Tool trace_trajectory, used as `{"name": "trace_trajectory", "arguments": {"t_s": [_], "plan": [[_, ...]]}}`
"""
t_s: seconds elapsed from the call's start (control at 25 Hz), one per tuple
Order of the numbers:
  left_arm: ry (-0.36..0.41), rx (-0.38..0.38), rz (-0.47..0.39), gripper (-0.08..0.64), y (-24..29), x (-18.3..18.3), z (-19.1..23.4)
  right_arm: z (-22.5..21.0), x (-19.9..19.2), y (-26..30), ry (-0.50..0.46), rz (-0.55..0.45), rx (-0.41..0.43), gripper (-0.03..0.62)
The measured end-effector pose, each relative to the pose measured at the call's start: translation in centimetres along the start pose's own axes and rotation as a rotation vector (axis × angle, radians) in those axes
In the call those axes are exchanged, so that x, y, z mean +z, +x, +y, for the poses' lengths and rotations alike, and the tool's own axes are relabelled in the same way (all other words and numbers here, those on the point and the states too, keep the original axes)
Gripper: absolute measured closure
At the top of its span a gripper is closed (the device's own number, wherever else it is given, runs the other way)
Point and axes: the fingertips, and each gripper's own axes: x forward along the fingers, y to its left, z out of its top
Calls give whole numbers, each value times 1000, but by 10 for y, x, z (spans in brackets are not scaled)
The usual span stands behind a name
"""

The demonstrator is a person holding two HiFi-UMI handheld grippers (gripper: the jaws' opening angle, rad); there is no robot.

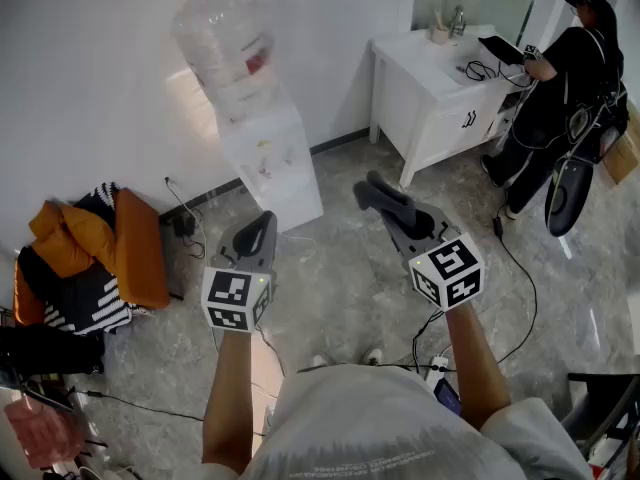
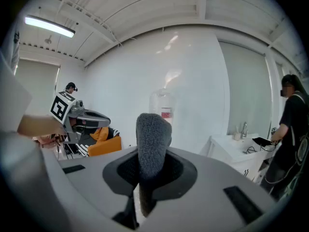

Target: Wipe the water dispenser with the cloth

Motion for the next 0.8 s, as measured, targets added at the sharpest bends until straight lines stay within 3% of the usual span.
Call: {"name": "trace_trajectory", "arguments": {"t_s": [0.24, 0.52, 0.8], "plan": [[-1, 5, 15, 541, 9, -4, -27, -20, -12, -16, 31, -26, 20, 535], [-23, 42, 51, 541, 27, -14, -42, -42, -21, -8, -1, -15, 81, 537], [-32, 37, 90, 541, 86, -25, -2, -66, -24, 52, 10, 16, 118, 537]]}}
